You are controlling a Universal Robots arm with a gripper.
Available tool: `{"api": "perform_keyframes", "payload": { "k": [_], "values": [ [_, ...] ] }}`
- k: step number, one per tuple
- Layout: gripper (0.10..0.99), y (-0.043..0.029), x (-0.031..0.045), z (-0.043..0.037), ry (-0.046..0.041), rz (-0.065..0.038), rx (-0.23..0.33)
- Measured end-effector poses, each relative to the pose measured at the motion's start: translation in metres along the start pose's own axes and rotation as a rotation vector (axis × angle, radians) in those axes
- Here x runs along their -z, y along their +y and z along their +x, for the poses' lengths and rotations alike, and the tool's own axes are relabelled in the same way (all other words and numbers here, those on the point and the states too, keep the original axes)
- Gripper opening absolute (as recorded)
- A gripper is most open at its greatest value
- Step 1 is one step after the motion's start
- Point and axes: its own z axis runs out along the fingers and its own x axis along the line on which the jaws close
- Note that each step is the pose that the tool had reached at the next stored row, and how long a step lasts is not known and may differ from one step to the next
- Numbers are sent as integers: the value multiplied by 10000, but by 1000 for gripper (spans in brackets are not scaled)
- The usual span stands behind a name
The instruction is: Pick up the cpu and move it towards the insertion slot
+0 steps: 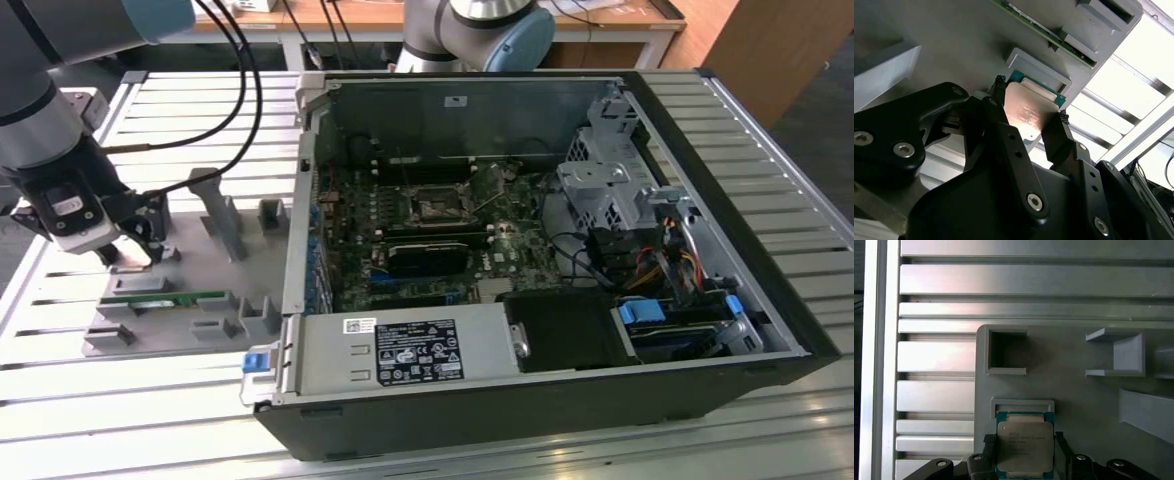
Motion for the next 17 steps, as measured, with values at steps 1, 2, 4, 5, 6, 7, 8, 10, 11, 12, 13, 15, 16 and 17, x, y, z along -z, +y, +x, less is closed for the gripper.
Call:
{"api": "perform_keyframes", "payload": {
  "k": [1, 2, 4, 5, 6, 7, 8, 10, 11, 12, 13, 15, 16, 17],
  "values": [
    [541, 0, 3, 0, 1, 1, 0],
    [541, 0, 8, 0, 2, 1, 0],
    [541, 0, 16, 0, 2, 1, 0],
    [541, 0, 19, 0, 2, 1, 1],
    [541, 1, 24, 0, 2, 1, 0],
    [541, 1, 30, 0, 3, 1, 0],
    [541, 1, 37, 0, 3, 2, 0],
    [541, 1, 48, 0, 2, 1, 0],
    [541, 2, 52, 0, 0, 0, 1],
    [541, 2, 55, 0, 0, 0, 0],
    [541, 2, 60, 0, 1, 1, 0],
    [541, 2, 71, 0, 3, 2, 0],
    [541, 2, 77, 0, 2, 1, 0],
    [541, 2, 84, 0, 1, 1, 0]
  ]
}}
